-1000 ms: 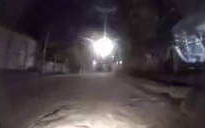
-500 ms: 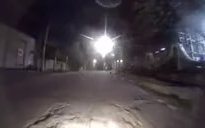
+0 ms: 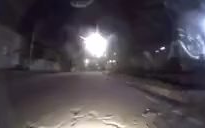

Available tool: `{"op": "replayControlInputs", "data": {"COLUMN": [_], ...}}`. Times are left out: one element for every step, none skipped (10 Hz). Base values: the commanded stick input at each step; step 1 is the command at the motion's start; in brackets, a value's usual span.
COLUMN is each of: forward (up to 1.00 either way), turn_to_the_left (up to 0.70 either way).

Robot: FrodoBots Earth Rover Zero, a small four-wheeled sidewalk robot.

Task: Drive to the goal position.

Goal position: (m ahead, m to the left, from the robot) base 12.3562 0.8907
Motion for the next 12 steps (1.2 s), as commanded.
{"op": "replayControlInputs", "data": {"forward": [0.7, 0.7, 0.7, 0.7, 0.7, 0.7, 0.7, 0.7, 0.7, 0.7, 0.7, 0.7], "turn_to_the_left": [0.0, -0.04, -0.31, -0.35, -0.35, -0.35, -0.35, -0.35, -0.35, -0.29, -0.07, 0.0]}}
